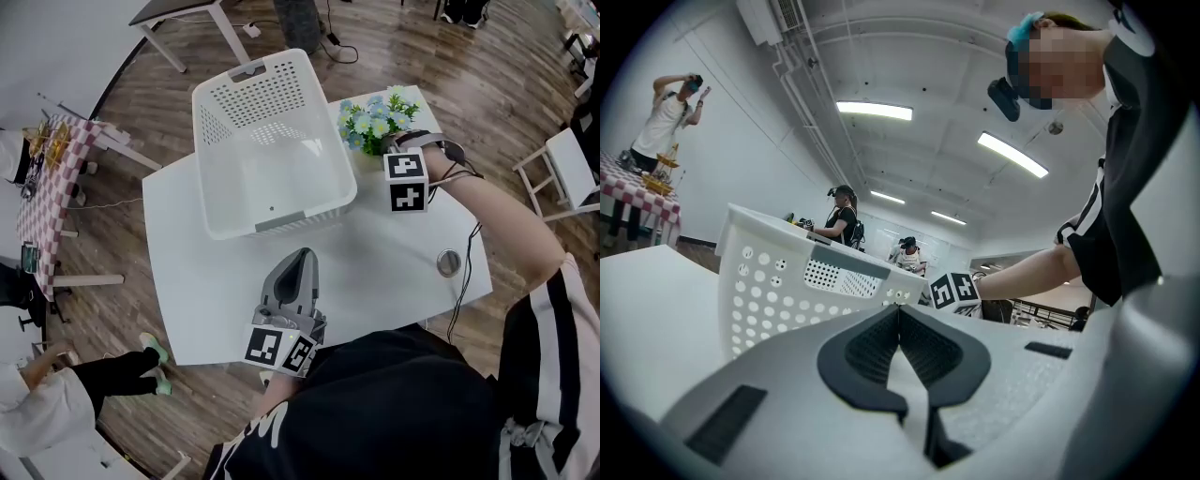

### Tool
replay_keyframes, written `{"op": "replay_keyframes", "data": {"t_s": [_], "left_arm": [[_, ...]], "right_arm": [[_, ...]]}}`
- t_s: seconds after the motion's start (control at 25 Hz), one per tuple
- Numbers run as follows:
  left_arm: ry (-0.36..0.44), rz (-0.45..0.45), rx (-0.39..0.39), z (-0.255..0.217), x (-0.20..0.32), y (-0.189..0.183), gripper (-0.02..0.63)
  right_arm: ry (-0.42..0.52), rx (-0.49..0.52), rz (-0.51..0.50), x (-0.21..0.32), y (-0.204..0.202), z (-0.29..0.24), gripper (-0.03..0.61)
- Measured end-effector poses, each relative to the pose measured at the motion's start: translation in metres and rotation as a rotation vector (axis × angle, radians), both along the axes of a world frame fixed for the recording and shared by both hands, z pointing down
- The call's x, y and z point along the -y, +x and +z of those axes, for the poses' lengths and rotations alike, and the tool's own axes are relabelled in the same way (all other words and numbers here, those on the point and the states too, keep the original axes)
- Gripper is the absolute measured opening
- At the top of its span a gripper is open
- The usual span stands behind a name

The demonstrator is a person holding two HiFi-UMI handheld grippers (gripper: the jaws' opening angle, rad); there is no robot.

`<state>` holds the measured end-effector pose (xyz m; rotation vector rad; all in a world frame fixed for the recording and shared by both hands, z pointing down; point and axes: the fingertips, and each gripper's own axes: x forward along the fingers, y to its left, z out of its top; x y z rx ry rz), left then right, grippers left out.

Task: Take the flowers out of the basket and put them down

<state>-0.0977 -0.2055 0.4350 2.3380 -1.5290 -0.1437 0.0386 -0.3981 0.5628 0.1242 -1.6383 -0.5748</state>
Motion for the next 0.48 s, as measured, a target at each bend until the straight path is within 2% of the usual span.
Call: {"op": "replay_keyframes", "data": {"t_s": [0.48], "left_arm": [[-0.002, -0.018, 0.003, 0.0014, -0.0009, -0.0036, 0.005]], "right_arm": [[-0.012, 0.0, 0.002, -0.0017, 0.0026, 0.009, 0.067]]}}
